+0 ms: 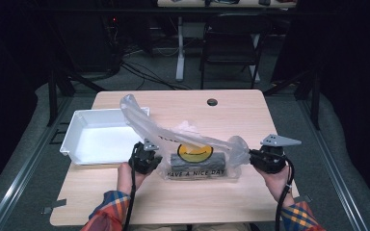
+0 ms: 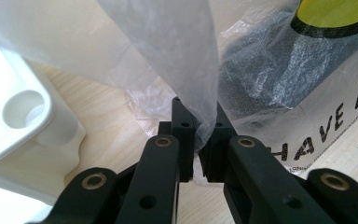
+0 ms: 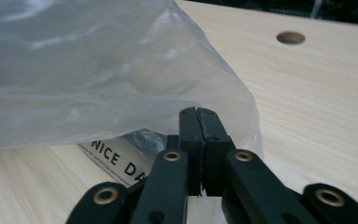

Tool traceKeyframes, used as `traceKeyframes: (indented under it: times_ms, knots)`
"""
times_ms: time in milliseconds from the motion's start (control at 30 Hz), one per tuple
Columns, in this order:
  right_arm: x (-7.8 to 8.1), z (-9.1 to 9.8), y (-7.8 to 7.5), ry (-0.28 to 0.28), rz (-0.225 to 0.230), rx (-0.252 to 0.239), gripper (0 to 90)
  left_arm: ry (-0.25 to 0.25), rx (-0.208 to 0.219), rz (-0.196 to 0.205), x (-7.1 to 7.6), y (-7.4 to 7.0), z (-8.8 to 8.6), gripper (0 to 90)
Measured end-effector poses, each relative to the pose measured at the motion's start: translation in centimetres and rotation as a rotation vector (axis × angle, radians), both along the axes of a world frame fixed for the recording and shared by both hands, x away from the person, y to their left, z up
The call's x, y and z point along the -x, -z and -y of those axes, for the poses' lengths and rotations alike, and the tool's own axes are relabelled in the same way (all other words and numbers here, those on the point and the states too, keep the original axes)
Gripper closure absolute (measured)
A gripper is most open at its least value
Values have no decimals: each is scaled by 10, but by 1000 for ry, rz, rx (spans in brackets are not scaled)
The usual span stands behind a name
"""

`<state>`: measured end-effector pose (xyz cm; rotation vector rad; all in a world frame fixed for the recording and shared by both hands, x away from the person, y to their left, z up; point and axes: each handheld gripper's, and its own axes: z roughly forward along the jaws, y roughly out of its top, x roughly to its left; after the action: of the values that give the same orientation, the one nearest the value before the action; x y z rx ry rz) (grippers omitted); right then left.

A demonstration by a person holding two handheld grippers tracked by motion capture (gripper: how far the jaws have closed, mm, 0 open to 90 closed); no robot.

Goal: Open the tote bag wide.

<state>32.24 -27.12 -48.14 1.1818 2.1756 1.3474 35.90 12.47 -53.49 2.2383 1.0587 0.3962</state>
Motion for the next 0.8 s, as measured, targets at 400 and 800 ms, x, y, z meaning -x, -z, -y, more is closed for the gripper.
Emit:
traceKeyframes:
  times_ms: [400,800]
  knots:
    - [-14,1,18,6,-66,139,522,10,-11,6,0,-1,-3,853]
    - [1,-28,8,-145,32,221,523,21,1,31,2,-6,-3,839]
